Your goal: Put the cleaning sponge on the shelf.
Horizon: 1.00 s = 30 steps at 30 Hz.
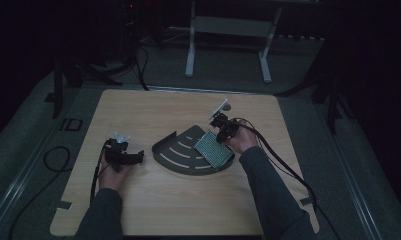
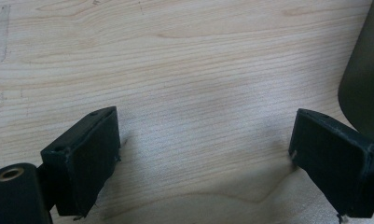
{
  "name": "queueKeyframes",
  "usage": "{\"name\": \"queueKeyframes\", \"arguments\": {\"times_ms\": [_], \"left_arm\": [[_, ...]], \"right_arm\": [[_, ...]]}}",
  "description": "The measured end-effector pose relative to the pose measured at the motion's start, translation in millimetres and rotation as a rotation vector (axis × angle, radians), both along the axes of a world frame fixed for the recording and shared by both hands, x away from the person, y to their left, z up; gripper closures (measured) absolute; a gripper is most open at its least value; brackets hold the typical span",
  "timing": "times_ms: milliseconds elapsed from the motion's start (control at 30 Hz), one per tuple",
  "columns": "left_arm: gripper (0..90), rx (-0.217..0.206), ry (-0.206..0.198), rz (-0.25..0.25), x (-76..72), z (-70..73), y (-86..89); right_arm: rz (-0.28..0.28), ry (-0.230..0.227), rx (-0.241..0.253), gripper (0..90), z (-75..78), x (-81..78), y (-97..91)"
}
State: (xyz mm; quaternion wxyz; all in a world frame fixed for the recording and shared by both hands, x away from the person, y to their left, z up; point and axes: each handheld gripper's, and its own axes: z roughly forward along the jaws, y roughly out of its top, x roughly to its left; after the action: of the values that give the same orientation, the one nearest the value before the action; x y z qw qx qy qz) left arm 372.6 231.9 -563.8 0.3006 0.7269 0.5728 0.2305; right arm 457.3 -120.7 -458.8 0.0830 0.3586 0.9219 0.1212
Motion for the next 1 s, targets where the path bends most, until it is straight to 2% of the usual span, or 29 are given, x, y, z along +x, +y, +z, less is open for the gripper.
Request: {"name": "queueKeyframes", "arguments": {"times_ms": [467, 600, 767, 1000], "left_arm": [[9.3, 0.000, 0.000, 0.000, 0.0, 0.0, 0.0], [9.3, 0.000, 0.000, 0.000, 0.0, 0.0, 0.0], [9.3, 0.000, 0.000, 0.000, 0.0, 0.0, 0.0], [9.3, 0.000, 0.000, 0.000, 0.0, 0.0, 0.0]], "right_arm": [[-0.001, 0.001, 0.003, 85.8, -1.9, 0.1, 0.6], [0.000, -0.012, 0.009, 78.8, 0.7, -1.6, -0.8], [-0.016, -0.017, 0.040, 64.7, 3.7, -4.2, -8.3], [-0.087, -0.046, 0.101, 47.7, 8.3, -11.7, -37.0]]}}
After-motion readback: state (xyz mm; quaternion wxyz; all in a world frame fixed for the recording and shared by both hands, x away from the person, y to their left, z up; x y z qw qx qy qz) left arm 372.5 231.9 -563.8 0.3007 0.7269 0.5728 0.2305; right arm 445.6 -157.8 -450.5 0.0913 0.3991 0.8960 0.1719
